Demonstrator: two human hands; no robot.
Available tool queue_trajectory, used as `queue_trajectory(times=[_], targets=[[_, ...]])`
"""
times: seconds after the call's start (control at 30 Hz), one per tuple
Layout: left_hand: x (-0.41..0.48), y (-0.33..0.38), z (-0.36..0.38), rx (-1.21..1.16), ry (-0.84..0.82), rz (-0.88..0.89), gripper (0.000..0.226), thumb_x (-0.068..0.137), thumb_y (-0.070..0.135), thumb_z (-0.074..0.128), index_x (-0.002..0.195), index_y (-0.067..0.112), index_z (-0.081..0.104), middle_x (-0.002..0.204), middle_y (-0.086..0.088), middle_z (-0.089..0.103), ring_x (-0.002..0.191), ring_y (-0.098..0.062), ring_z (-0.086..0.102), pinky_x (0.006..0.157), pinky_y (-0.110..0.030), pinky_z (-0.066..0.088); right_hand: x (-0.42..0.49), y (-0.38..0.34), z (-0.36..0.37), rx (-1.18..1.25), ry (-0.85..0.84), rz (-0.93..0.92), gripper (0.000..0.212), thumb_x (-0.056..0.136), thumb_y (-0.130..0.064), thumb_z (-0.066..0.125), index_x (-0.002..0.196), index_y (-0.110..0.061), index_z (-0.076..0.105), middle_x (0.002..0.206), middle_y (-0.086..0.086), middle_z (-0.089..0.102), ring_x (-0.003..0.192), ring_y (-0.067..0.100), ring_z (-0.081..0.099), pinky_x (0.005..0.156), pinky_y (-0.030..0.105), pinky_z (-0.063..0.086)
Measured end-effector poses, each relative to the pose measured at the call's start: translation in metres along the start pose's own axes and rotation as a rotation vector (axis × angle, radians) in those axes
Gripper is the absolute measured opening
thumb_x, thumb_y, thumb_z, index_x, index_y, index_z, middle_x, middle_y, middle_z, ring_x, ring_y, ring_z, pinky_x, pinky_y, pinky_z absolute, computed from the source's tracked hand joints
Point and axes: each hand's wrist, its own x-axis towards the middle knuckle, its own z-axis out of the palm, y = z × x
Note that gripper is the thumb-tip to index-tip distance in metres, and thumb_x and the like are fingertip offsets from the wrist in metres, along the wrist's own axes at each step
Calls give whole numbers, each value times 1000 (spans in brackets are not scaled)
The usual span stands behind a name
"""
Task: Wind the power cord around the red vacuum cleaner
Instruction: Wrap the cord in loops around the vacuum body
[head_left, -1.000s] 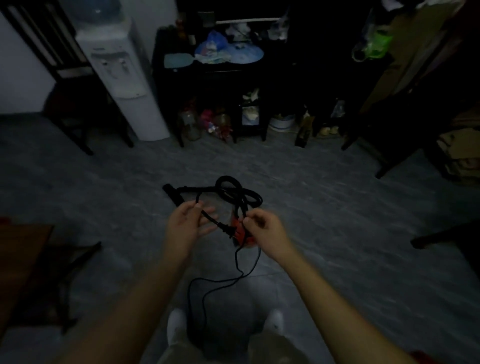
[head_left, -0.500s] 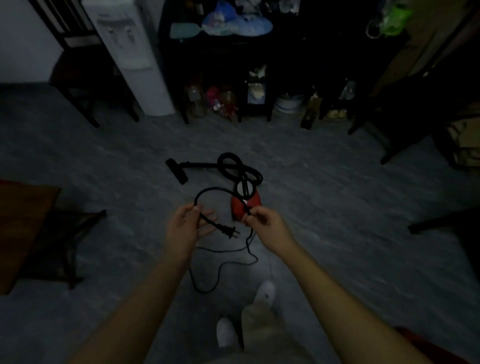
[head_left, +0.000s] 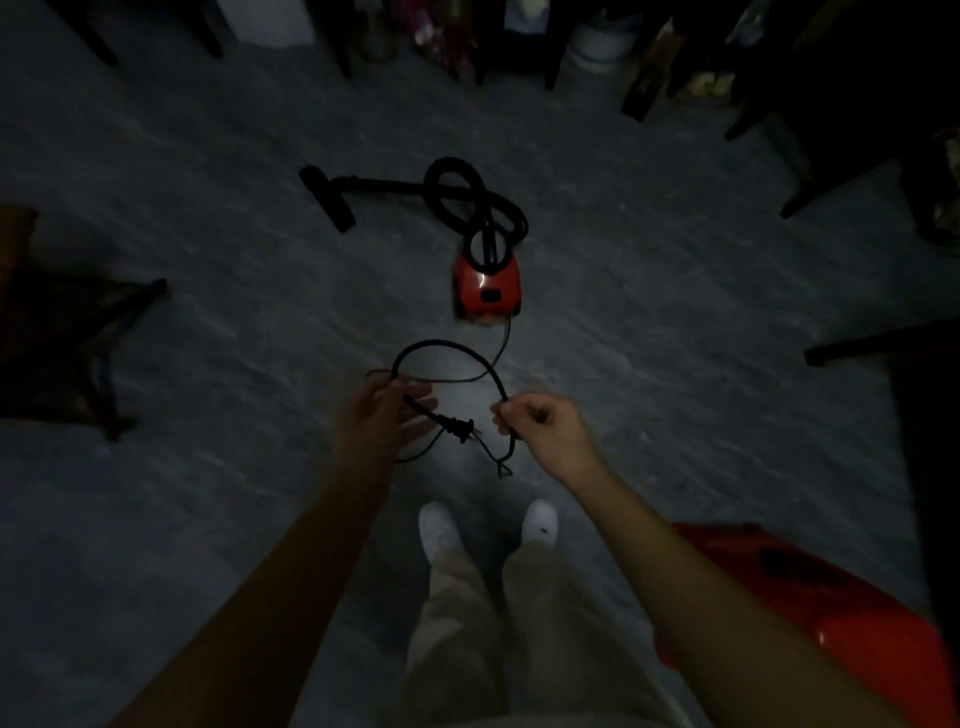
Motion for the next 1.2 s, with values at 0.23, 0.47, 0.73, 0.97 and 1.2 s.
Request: queue_trajectory(times=[0.23,0.47,0.73,0.97,1.2], targets=[[74,-81,-14,-27,97,-5,12,99,19,55,97,14,67,98,-13,77,92,-31,75,72,-38,60,95,86,22,39,-55,59,7,91,-6,68,96,-4,72,92,20,72,83,24,66,90,40,56],[165,-202,-11,-241,194,-137,15,102,16,49,104,7,61,107,-18,74,99,-31,73,83,-46,60,184,200,40,-21,-97,13,9,90,-5,69,98,-2,73,94,15,73,82,17,68,80,25,57],[264,-283,-2,-471,92,-120,15,102,14,50,111,5,59,101,-13,76,95,-27,75,72,-39,62,273,274,45,119,-44,-127,8,90,-2,67,93,-8,72,81,4,74,67,11,72,65,21,58],[342,-283,23,-530,-16,-26,14,105,16,44,111,10,55,109,-13,69,89,-21,76,71,-36,62,350,298,44,142,55,-296,23,88,1,68,99,-19,73,91,8,75,78,17,71,77,29,58],[404,-262,63,-564,-152,83,16,106,8,34,106,9,50,113,-19,67,96,-26,73,66,-36,62,409,265,25,39,136,-516,24,94,5,58,116,5,66,100,14,74,86,14,73,74,24,59]])
